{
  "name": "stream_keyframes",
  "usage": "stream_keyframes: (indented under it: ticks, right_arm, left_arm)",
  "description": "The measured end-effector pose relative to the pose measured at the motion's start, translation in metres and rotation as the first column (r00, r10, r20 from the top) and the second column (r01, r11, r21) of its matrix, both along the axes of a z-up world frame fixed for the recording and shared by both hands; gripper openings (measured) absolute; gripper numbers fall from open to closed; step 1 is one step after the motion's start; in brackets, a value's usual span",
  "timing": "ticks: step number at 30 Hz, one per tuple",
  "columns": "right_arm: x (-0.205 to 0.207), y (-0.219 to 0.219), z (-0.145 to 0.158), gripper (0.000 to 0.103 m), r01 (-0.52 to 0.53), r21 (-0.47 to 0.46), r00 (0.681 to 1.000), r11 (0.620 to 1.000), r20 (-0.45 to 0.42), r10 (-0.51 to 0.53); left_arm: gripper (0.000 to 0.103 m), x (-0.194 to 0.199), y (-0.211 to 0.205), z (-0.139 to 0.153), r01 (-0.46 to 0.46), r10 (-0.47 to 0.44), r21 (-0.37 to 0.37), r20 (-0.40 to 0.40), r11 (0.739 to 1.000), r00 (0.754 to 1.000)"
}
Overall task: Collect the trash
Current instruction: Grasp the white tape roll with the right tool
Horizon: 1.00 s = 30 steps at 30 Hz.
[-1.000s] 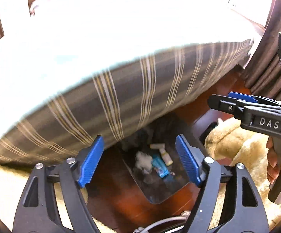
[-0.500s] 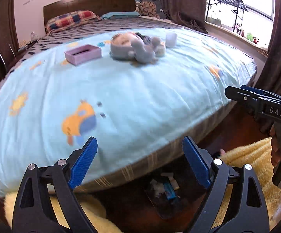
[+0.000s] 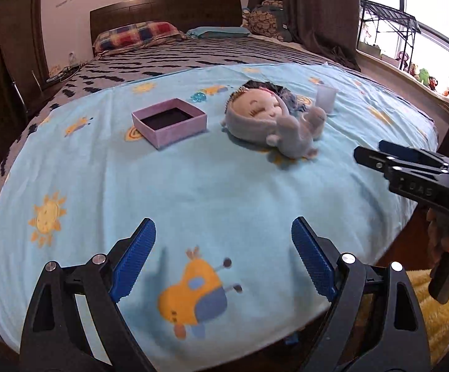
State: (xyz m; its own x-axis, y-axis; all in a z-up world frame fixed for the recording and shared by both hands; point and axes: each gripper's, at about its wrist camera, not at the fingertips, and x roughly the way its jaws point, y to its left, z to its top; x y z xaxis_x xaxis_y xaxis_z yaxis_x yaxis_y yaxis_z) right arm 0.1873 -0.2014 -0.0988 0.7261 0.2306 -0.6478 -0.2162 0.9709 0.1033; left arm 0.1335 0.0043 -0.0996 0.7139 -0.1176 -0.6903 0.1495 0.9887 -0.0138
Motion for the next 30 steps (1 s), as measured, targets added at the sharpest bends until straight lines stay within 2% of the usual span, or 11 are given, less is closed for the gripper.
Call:
stream_keyframes:
  ticks: [3,10,13,17,21,23,25,28,30]
  right_arm:
    - [0.022,0.008,-0.004,0.055,-0.015,0.003,1.000,1.000,-0.016,0.015]
    - [0.064,0.027,-0.012,0.053,-0.047,-0.029,0.997,0.998,-0.057,0.046]
    - [0.074,0.032,-0.013,0.051,-0.059,-0.033,0.996,0.998,-0.065,0.057]
    - [0.080,0.034,-0.013,0.034,-0.081,-0.030,0.994,0.996,-0.072,0.079]
    - [0.074,0.025,-0.008,0.033,-0.061,-0.033,0.997,0.998,-0.057,0.059]
    - [0.068,0.016,-0.003,0.033,-0.043,-0.026,0.998,0.999,-0.048,0.042]
    - [0.062,0.006,0.002,0.033,-0.031,-0.025,0.999,0.999,-0.040,0.030]
    - [0.052,-0.003,0.007,0.033,-0.033,-0.043,0.999,0.999,-0.033,0.031]
    - [0.044,-0.008,0.009,0.033,-0.039,-0.063,0.999,0.997,-0.029,0.037]
  left_arm:
    - [0.085,0.010,-0.001,0.005,0.020,-0.020,-0.024,0.000,1.000,1.000]
    - [0.085,0.023,-0.007,0.007,0.045,-0.045,-0.020,-0.006,0.999,0.999]
    - [0.085,0.028,-0.009,0.007,0.051,-0.052,-0.023,-0.009,0.998,0.999]
    - [0.085,0.036,-0.016,0.010,0.065,-0.065,-0.025,-0.009,0.998,0.998]
    - [0.084,0.044,-0.026,0.014,0.084,-0.084,-0.037,-0.003,0.996,0.996]
    - [0.080,0.047,-0.032,0.016,0.098,-0.097,-0.034,0.008,0.995,0.995]
    - [0.069,0.052,-0.039,0.016,0.111,-0.111,-0.030,0.004,0.993,0.994]
    - [0.059,0.061,-0.046,0.015,0.131,-0.132,-0.033,-0.002,0.991,0.991]
    - [0.056,0.068,-0.050,0.014,0.134,-0.134,-0.028,0.003,0.991,0.991]
